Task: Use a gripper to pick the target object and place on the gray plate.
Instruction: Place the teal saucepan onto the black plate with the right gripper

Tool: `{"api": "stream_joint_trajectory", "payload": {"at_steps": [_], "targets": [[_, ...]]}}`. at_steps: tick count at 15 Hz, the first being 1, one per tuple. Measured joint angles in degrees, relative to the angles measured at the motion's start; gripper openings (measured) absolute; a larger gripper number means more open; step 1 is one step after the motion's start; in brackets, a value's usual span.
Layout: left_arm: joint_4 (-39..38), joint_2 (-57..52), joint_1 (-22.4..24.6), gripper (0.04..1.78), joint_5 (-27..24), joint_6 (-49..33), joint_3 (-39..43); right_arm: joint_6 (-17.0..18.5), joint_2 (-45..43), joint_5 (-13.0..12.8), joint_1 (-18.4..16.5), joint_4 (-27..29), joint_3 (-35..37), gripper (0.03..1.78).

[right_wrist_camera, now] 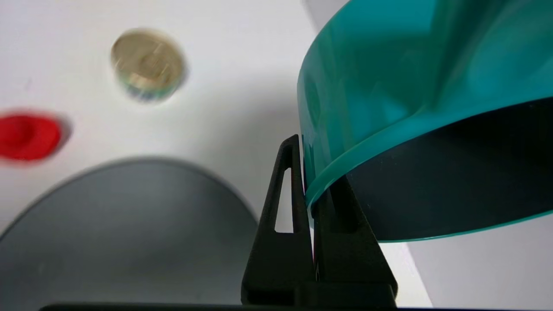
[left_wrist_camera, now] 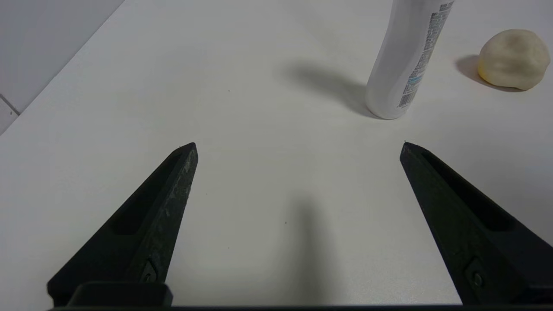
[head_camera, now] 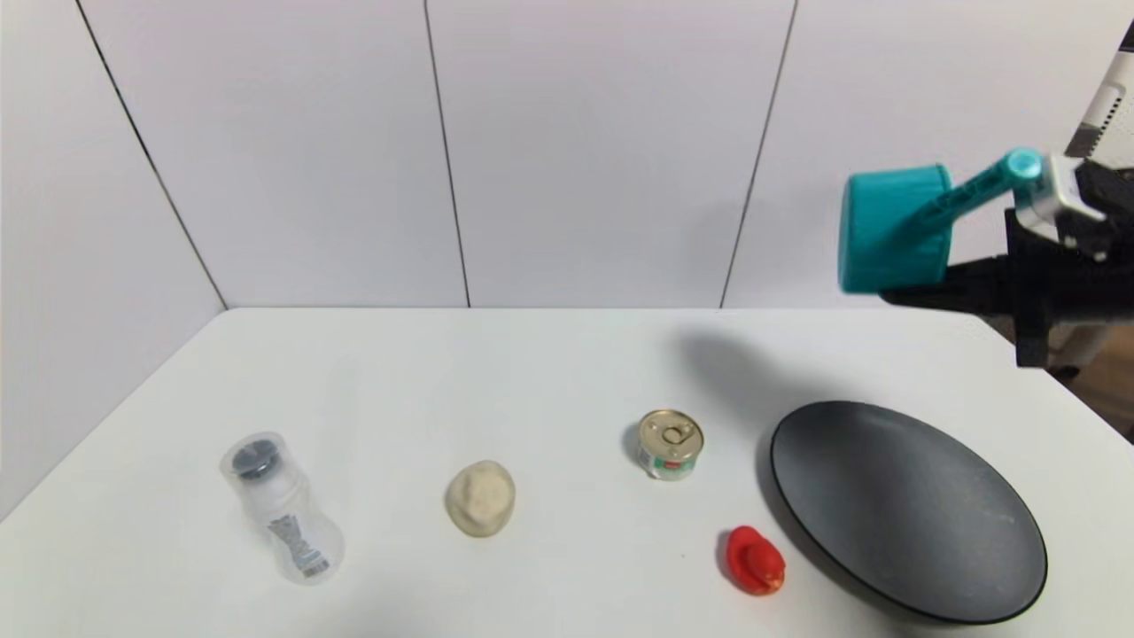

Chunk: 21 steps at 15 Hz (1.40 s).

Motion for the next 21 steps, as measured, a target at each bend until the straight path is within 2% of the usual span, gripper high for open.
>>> {"api": "stream_joint_trajectory", "payload": {"at_steps": [3,4,5,8,10,12,14,18,21], "targets": [[-0.02,0.0,0.0,1.69,0.0,0.01,0.0,-16.07,-2.32,1.65,-3.04,0.04,10.42,0.09],[0.0,0.0,-0.02,1.69,-0.01,0.0,0.0,-20.81,-2.58,1.68,-3.75,0.04,12.87,0.09],[0.0,0.0,-0.02,1.69,0.0,0.0,0.0,-24.06,-2.73,1.57,-4.41,0.0,14.8,0.09],[0.0,0.0,0.0,1.69,0.0,0.0,0.0,-30.17,-2.73,0.73,-7.25,0.0,19.32,0.09],[0.0,0.0,0.0,1.69,0.0,0.0,0.0,-33.73,-2.47,-2.07,-8.79,0.0,20.2,0.09],[0.0,0.0,0.0,1.69,0.0,0.0,0.0,-35.72,-2.3,-4.52,-9.81,-0.05,20.43,0.09],[0.0,0.0,0.0,1.69,0.02,0.01,0.0,-39.94,-2.17,-6.95,-10.31,0.02,20.53,0.09],[0.02,0.0,-0.02,1.69,0.0,0.0,0.0,-48.73,-1.97,-8.77,-10.95,0.28,22.27,0.09],[0.0,0.0,0.0,1.69,0.0,0.0,0.0,-54.8,-1.57,-8.87,-11.22,2.46,22.6,0.09]]}}
